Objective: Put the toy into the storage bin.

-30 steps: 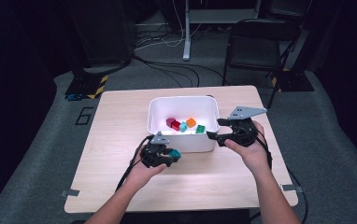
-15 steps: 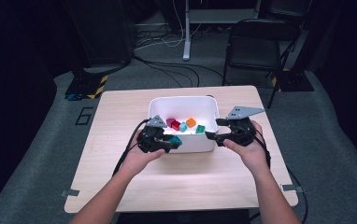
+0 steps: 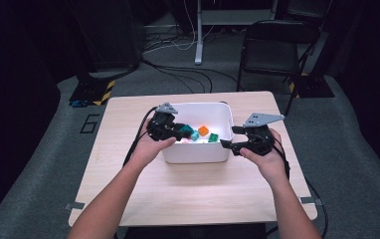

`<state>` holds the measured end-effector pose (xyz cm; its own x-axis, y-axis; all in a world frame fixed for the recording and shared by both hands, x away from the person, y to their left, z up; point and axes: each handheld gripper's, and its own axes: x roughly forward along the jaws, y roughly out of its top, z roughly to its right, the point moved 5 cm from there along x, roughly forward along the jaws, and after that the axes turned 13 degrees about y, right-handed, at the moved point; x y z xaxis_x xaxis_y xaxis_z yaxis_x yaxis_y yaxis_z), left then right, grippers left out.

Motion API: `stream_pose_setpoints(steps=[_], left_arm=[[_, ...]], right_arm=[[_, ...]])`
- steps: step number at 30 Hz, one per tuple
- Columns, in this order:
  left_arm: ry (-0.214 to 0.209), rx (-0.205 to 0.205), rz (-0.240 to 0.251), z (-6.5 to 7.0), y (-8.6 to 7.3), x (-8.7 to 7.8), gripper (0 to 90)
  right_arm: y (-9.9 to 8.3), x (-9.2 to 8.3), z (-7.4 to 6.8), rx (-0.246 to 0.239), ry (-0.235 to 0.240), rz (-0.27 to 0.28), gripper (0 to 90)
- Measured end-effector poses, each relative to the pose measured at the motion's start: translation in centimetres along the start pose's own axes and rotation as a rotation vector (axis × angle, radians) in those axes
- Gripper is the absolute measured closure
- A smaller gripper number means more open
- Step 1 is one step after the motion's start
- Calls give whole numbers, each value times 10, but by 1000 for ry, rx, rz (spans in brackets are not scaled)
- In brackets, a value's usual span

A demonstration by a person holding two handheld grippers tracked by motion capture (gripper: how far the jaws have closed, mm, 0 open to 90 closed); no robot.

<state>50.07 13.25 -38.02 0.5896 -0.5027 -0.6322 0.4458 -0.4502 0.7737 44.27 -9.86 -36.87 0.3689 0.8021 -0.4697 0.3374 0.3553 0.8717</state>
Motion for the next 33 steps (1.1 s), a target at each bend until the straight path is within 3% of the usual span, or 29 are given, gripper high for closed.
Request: stream_pose_setpoints(steps=[6, 14, 24, 29, 33], left_arm=[[20, -18, -28, -14, 12, 20, 586], [9, -16, -42, -19, 30, 42, 585], [14, -24, -110, -21, 32, 74, 585], [43, -21, -126, -23, 30, 77, 579], [58, -27, -117, -25, 31, 73, 512]], right_arm=[[-1, -1, 2, 6, -3, 3, 337], [-4, 1, 3, 10, 4, -4, 337], [-3, -5, 4, 13, -1, 14, 337], [-3, -7, 4, 15, -3, 17, 337], [-2, -7, 4, 16, -4, 24, 337]])
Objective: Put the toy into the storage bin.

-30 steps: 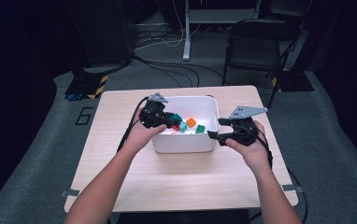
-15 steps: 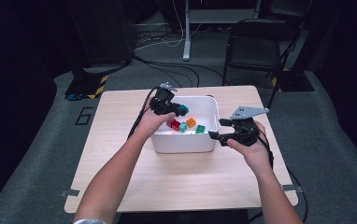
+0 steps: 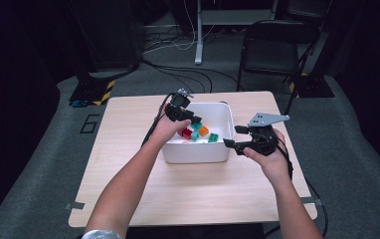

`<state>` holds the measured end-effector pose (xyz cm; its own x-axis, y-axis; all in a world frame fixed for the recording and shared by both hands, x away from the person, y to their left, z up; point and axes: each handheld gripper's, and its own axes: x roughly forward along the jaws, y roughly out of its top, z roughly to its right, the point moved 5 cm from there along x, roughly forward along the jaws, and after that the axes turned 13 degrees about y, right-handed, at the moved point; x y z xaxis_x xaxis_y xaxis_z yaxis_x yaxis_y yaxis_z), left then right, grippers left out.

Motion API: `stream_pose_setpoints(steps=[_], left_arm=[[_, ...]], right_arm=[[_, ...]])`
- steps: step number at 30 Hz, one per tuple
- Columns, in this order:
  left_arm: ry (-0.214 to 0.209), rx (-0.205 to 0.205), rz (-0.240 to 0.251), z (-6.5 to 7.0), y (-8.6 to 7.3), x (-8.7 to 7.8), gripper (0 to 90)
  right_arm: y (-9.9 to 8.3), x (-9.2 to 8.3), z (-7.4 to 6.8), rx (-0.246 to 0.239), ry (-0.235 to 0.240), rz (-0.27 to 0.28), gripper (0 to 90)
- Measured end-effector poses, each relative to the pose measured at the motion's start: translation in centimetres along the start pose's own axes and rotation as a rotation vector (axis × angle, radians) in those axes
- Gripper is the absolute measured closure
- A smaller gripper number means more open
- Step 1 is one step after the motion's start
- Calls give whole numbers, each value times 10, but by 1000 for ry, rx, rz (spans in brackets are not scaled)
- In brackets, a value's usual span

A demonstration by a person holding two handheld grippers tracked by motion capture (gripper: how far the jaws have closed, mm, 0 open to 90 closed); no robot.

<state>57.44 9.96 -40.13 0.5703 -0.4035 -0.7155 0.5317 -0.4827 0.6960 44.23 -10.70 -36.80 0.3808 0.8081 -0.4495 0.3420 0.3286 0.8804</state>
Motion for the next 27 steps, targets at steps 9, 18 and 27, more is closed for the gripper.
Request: stream_pose_setpoints(steps=[9, 18, 27], left_arm=[[10, -8, 28, -6, -1, -16, 419], [14, -23, 99, -15, 0, -48, 395], [59, -33, 147, -26, -7, -82, 396]], right_arm=[[-2, 4, -1, 2, 6, -15, 336], [-2, 4, -2, -3, 4, -21, 335], [-1, -4, -1, 2, -9, -8, 332]])
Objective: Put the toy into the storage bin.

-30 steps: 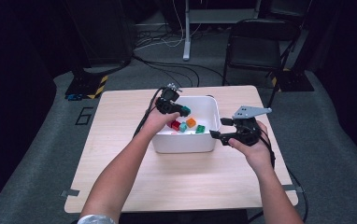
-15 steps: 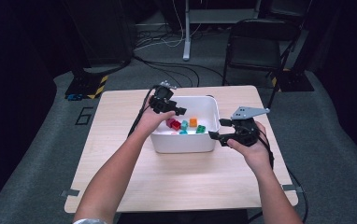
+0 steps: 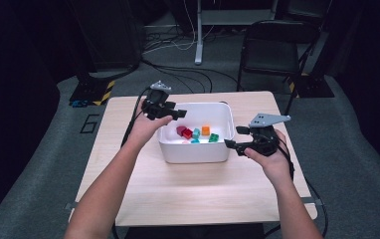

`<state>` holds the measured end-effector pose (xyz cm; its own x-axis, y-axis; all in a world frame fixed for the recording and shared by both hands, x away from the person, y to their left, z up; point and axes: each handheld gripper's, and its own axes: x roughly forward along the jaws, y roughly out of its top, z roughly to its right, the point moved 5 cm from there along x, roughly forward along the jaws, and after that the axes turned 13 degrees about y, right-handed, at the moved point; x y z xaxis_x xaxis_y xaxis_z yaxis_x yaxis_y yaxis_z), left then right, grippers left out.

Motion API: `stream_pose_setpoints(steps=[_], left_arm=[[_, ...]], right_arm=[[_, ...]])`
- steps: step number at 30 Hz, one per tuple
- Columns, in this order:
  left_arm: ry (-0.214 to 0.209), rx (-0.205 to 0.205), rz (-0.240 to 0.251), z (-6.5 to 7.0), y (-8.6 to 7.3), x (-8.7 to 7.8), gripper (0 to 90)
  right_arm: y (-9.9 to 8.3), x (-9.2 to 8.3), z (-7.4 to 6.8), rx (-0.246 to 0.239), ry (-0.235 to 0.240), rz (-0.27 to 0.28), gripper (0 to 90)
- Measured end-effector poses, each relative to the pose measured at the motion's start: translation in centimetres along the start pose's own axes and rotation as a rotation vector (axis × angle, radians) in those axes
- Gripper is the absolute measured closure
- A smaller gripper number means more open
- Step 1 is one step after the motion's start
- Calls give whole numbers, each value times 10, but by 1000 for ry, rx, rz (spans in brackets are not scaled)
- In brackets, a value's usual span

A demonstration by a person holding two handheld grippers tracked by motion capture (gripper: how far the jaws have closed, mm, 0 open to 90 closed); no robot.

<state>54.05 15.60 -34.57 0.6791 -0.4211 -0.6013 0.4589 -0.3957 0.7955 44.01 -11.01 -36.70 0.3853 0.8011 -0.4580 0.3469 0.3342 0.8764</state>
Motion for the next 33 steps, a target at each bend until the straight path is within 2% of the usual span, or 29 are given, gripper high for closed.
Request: stream_pose_setpoints(steps=[4, 12, 15, 20, 28, 33], left_arm=[[36, 18, 11, -7, -5, -14, 395], [61, -18, 30, -27, -22, -40, 390], [77, -24, 29, -35, -35, -47, 383], [96, -59, 42, -45, -59, -56, 381], [130, -126, 58, -56, -97, -61, 367], [166, -144, 61, -63, -118, -61, 361]], right_arm=[[0, -3, 1, 6, -6, 5, 331], [1, -9, 2, 16, -12, 8, 331], [1, -9, 1, 17, -11, 1, 330], [1, -7, -1, 13, -11, -11, 328], [4, -9, -4, 8, -6, -19, 328], [5, -14, -3, 6, -20, -24, 328]])
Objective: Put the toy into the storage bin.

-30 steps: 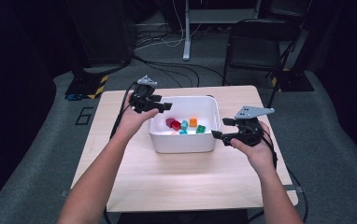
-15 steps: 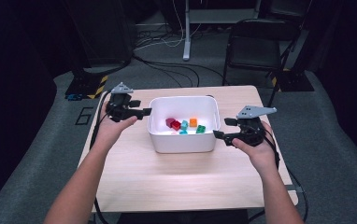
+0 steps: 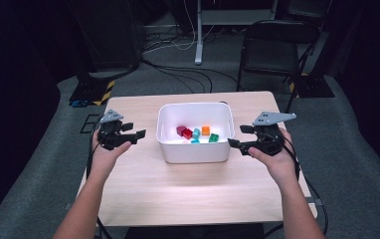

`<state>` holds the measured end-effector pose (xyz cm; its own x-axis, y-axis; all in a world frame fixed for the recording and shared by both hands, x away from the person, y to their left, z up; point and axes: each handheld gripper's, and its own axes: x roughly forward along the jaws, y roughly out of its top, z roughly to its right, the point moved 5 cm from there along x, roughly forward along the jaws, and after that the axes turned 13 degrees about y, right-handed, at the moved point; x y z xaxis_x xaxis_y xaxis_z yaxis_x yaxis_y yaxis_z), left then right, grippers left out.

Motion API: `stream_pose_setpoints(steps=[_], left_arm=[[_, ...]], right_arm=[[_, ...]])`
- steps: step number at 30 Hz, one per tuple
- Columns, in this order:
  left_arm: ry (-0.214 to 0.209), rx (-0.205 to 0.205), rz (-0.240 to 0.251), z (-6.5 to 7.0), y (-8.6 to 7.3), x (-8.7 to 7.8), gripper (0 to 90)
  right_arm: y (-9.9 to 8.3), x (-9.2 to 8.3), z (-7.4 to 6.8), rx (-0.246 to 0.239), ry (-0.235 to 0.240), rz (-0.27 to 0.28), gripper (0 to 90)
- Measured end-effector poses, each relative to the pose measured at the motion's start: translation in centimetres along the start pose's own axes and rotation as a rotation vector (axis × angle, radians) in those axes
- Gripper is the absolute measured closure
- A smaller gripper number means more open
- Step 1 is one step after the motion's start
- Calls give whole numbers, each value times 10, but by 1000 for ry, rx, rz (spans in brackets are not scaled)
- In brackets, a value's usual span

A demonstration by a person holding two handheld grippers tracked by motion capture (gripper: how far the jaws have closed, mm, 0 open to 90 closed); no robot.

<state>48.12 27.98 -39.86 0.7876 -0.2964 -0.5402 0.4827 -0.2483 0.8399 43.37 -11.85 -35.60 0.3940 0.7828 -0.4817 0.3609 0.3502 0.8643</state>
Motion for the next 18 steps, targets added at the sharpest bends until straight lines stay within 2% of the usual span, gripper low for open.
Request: stream_pose_setpoints(steps=[5, 9, 12, 18], left_arm=[[10, -32, 2, -11, -23, -3, 337], [25, -26, -11, -17, -42, -4, 320], [41, -42, -4, -22, -55, -5, 313], [66, -52, -5, -28, -77, -2, 302]], right_arm=[[-17, 1, 9, 32, -40, -17, 328], [-38, 3, 17, 61, -56, -33, 325], [-56, 6, 23, 78, -80, -64, 322], [-79, 10, 30, 109, -97, -56, 318]])
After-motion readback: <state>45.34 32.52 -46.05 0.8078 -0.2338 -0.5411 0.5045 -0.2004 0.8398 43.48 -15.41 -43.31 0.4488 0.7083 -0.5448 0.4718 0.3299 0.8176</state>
